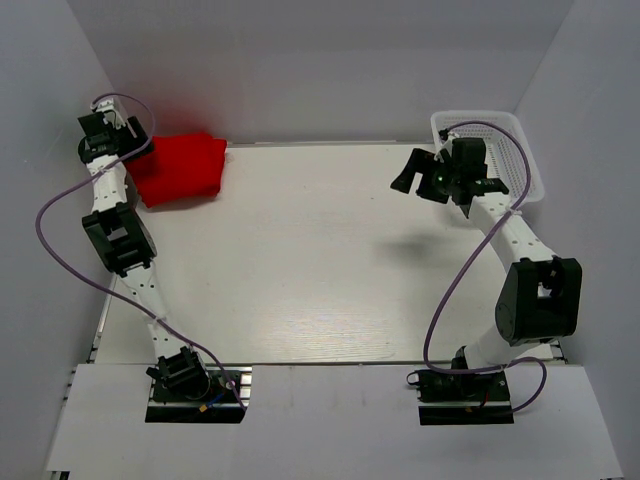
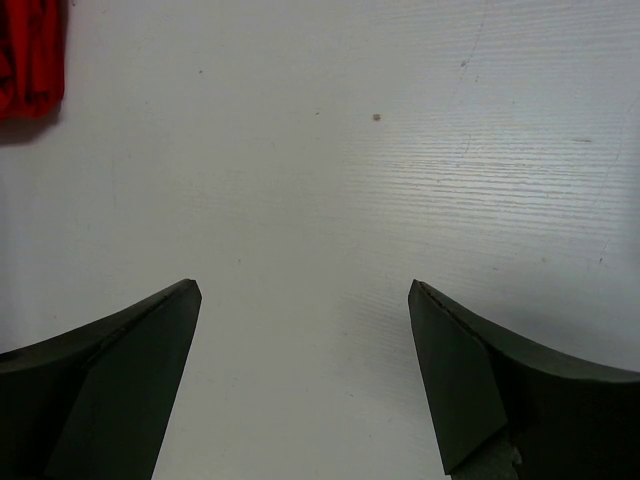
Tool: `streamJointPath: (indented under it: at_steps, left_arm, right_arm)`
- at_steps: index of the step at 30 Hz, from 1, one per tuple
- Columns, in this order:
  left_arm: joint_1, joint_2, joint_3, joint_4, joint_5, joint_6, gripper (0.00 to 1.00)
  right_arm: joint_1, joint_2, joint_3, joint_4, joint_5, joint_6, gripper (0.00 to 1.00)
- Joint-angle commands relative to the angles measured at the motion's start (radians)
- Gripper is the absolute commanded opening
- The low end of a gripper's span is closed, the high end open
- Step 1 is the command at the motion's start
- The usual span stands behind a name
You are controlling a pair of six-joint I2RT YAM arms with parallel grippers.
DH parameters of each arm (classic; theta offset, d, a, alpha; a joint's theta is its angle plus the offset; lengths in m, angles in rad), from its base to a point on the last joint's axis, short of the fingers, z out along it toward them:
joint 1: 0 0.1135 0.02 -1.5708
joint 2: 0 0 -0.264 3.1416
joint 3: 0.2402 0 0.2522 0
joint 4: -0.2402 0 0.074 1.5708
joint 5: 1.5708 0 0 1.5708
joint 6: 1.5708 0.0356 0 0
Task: Fold and stack the t-shirts
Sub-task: Put the neatly folded tshirt into the corner of the board with the left arm
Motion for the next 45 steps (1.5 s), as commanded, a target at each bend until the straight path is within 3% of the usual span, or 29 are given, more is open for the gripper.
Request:
streamJointPath:
  at_steps: [1,4,6,7,11,12,23,35,41,45]
  left_arm:
    - [-0.004,0.033,-0.027,-0.026,0.038,-0.042,0.75]
    - [-0.004,0.024,-0.067,0.012,0.025,-0.054,0.7]
    - [-0.004,0.014,-0.086,0.034,0.015,-0.054,0.51]
    - [-0.004,0.014,-0.086,0.043,0.038,-0.067,0.33]
    - [-0.013,0.004,-0.086,0.089,0.101,-0.077,0.02]
    - [-0.013,0.004,-0.086,0.101,0.101,-0.077,0.0]
    - [-0.033,-0.108,-0.138,0.268,0.223,-0.048,0.0]
    - [-0.062,-0.088,-0.043,0.331,0.338,0.035,0.0]
    - [-0.062,-0.075,0.028,0.319,0.227,0.024,0.0]
    - [-0.062,-0.101,-0.075,0.295,0.147,-0.007,0.0]
  right_arm:
    - [0.001,0.01,0.049,-0.011,0.001,-0.022,0.9]
    - [0.004,0.02,0.064,-0.017,-0.002,-0.03,0.9]
    - [0.003,0.031,0.071,-0.022,-0.005,-0.03,0.9]
    - [0.001,0.034,0.072,-0.023,-0.01,-0.031,0.9]
    - [0.003,0.04,0.084,-0.024,-0.016,-0.033,0.9]
    - [0.0,0.043,0.089,-0.028,-0.017,-0.036,0.9]
    - [0.004,0.074,0.11,-0.023,-0.034,-0.045,0.9]
    - [0.001,0.103,0.121,-0.019,-0.042,-0.036,0.9]
    - [0.003,0.122,0.138,-0.02,-0.044,-0.031,0.9]
    - [0.003,0.125,0.138,-0.023,-0.045,-0.024,0.9]
